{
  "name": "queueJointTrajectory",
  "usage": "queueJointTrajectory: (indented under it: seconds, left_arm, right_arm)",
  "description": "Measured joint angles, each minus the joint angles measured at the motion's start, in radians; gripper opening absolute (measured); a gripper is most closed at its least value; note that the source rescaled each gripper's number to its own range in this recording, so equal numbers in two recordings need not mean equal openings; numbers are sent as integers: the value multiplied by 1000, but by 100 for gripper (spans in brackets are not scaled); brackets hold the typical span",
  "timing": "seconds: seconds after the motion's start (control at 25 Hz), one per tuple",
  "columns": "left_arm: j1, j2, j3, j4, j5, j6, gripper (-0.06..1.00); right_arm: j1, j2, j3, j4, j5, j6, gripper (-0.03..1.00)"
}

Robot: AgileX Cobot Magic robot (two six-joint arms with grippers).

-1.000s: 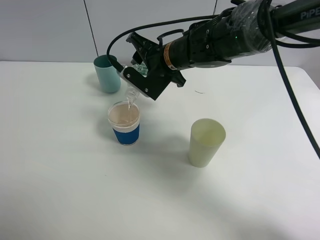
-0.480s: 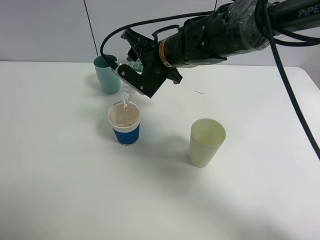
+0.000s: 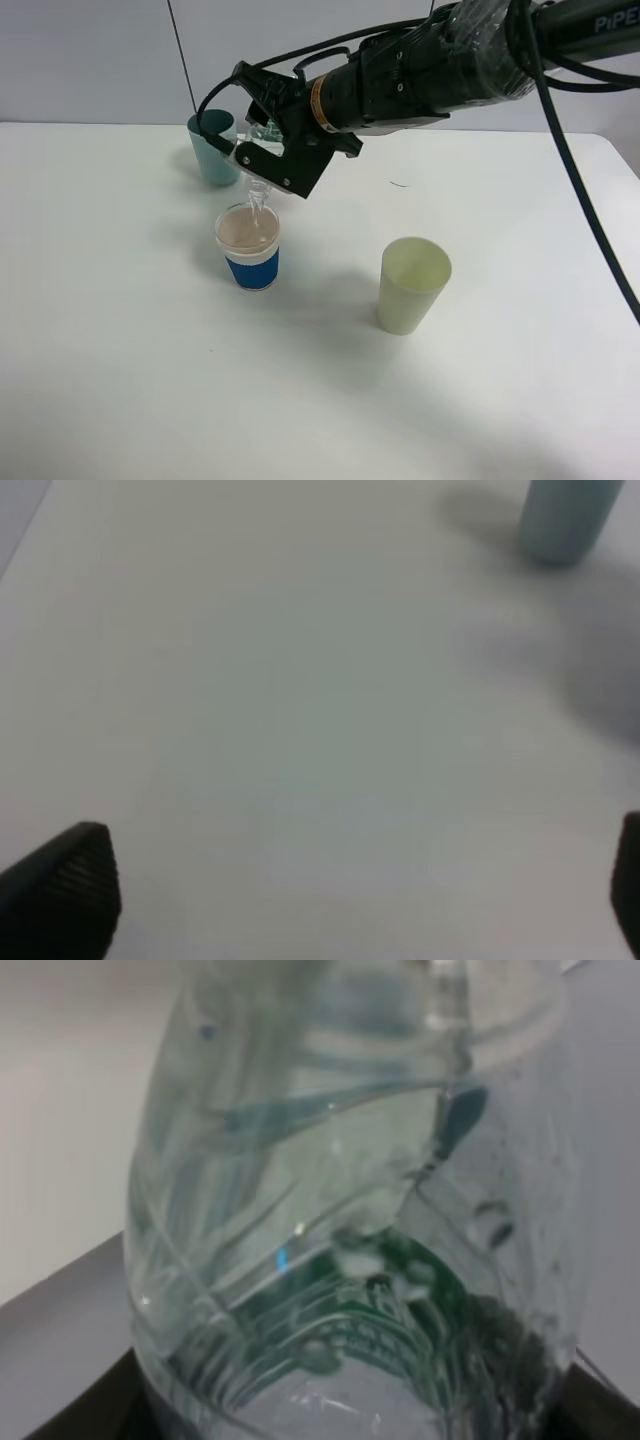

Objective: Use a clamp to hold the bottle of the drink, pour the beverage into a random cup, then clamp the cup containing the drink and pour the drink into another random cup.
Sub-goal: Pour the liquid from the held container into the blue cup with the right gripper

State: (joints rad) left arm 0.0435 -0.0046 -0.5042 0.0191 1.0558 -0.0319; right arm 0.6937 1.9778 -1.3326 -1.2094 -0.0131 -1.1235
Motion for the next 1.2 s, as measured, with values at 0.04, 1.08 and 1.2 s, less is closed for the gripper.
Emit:
queueJointTrajectory:
  seconds: [0.04, 1.08, 1.2]
  left_arm:
    - [0, 0, 0, 0, 0, 0, 100]
    - [0, 0, 0, 0, 0, 0, 100]
    - [0, 0, 0, 0, 0, 0, 100]
  right_arm:
    - [0, 0, -1, 0, 1, -4, 0]
    - [5, 0, -1, -26, -2, -12, 0]
    - [5, 0, -2, -26, -32, -12, 0]
